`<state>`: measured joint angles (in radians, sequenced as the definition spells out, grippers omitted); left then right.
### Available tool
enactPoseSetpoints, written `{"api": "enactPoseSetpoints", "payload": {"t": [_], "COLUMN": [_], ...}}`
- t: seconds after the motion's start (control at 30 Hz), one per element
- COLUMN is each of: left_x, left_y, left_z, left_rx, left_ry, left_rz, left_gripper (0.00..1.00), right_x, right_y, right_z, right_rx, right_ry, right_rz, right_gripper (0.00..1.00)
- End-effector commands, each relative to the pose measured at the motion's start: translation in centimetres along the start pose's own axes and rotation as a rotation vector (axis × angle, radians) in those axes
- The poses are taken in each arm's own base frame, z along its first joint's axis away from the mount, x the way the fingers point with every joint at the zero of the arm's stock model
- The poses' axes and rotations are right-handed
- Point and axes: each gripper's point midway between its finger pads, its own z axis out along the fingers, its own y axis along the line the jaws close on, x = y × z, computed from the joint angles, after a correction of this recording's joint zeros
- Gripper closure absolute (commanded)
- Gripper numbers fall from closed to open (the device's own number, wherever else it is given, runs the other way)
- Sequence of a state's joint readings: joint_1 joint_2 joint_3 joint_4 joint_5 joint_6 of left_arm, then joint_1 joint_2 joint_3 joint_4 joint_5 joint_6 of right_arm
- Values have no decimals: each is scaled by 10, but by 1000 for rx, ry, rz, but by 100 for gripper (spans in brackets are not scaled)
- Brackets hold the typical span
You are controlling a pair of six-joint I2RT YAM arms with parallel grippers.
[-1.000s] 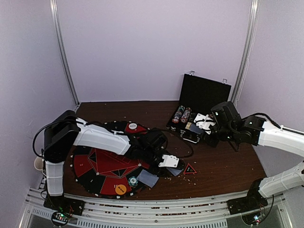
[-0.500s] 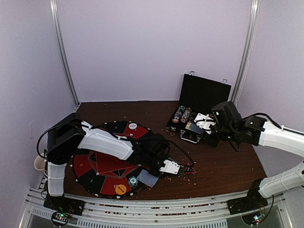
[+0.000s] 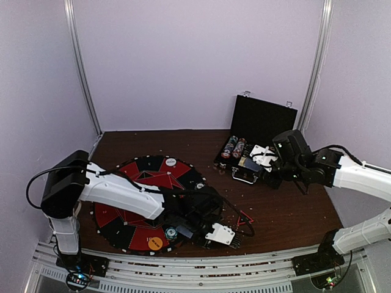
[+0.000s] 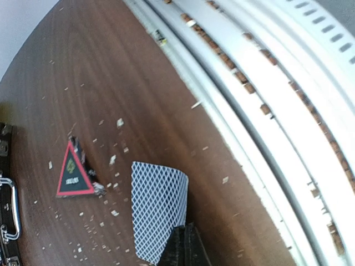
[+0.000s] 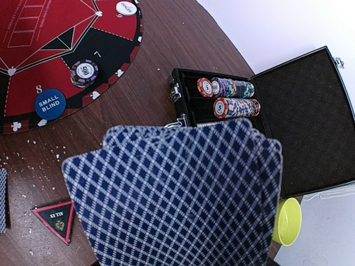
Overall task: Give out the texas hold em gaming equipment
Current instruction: Move the poker card to the big blind area.
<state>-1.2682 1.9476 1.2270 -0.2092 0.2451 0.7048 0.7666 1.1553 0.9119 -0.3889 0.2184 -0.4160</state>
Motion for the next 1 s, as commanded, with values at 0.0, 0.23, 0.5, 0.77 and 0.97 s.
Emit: {"api": "enactPoseSetpoints", "payload": {"t": [0.0, 0.23, 0.5, 0.77, 0.97], "left_x": [11, 28, 25, -18, 30], "left_y": [-31, -38, -41, -1, 26], "left_z": [9, 5, -3, -57, -96], "left_rx": [83, 78, 68, -105, -127], "left_ry": [56, 151, 134, 0, 10], "left_rz": [-64, -102, -121, -139, -504], "left_gripper": [100, 100, 67, 48, 45], "right_x": [-17, -19, -19, -20, -21], "right_y": [-13, -15, -14, -14, -13], "right_z": [-15, -20, -17, -14, -14], "right_rx": [21, 23, 20, 16, 17], "right_ry": [-61, -74, -67, -65, -68], "right_rz": [23, 28, 27, 19, 18], "right_gripper": [50, 50, 50, 50, 50]}}
